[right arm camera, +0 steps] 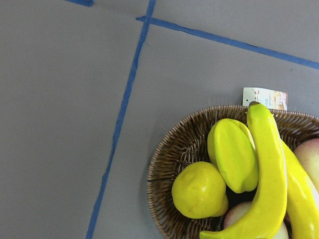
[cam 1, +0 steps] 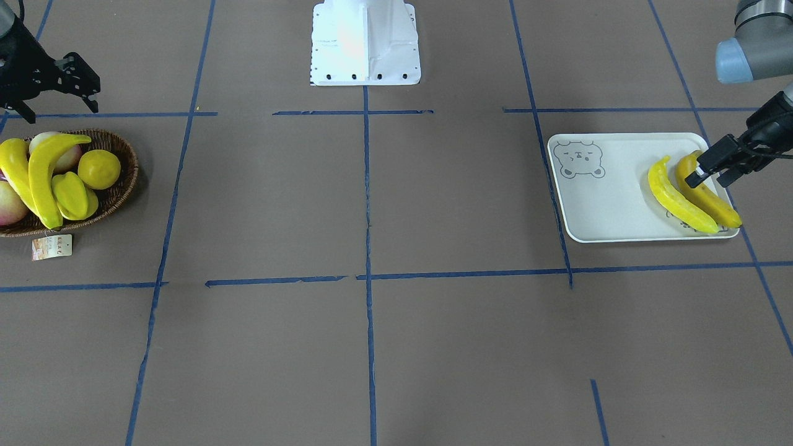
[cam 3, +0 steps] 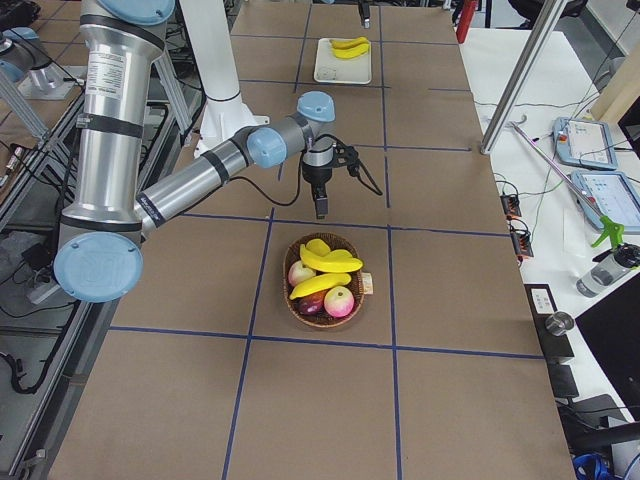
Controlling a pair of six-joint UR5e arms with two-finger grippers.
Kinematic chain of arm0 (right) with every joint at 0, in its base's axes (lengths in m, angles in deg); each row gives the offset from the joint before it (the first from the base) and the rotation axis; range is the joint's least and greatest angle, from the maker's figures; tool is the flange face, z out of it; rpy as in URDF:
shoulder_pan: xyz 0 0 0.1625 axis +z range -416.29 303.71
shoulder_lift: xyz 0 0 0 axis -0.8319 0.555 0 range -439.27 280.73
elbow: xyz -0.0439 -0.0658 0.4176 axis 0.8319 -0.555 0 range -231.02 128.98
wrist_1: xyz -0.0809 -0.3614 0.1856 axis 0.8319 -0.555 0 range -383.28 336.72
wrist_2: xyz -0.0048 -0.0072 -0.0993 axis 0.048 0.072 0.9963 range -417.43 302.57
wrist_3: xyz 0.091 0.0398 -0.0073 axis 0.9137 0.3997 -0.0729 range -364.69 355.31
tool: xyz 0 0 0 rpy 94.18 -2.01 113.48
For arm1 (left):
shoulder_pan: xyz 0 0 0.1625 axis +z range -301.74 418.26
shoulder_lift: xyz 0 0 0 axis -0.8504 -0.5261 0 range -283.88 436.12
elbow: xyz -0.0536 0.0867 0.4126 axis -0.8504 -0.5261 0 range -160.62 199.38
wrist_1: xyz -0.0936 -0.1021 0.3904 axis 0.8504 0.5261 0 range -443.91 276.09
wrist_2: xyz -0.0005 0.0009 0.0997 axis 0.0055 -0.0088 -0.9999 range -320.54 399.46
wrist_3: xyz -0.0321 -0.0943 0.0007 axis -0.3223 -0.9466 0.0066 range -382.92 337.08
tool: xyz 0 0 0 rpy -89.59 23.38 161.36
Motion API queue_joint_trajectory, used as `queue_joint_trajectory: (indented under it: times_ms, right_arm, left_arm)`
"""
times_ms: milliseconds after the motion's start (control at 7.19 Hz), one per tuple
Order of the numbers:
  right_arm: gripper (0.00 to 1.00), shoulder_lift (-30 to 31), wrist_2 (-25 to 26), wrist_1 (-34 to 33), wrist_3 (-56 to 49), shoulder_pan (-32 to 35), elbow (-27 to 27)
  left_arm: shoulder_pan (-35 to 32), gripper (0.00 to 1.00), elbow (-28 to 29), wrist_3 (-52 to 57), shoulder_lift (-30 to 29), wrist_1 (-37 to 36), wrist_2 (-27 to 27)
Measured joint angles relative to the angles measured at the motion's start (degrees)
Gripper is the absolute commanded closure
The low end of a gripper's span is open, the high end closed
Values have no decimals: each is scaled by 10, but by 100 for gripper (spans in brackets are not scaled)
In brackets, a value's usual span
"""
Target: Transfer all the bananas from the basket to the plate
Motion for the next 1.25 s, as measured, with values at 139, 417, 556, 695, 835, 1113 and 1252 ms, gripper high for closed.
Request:
queue_joint_trajectory:
  times_ms: [139,417,556,695,835,1113,1252]
  right_arm:
    - [2,27,7,66,51,-1,-19]
    - [1,54,30,124,128,-6,-54]
    - [1,58,56,130,140,-21,-69]
    - [1,59,88,132,143,-43,-82]
    - [1,60,118,131,145,-63,-92]
    - [2,61,162,127,147,-96,-106]
    - [5,61,173,127,149,-106,-113]
  left_arm:
    - [4,0,-4,0,0,0,0]
    - [11,0,-5,-2,-1,0,-2]
    - [13,0,-6,-2,-1,0,-2]
    - [13,0,-6,-3,-2,0,-3]
    - [15,0,-5,-3,-2,0,-3]
    - [22,0,-5,-2,-1,1,-4]
    - [23,0,-5,-2,-1,1,-5]
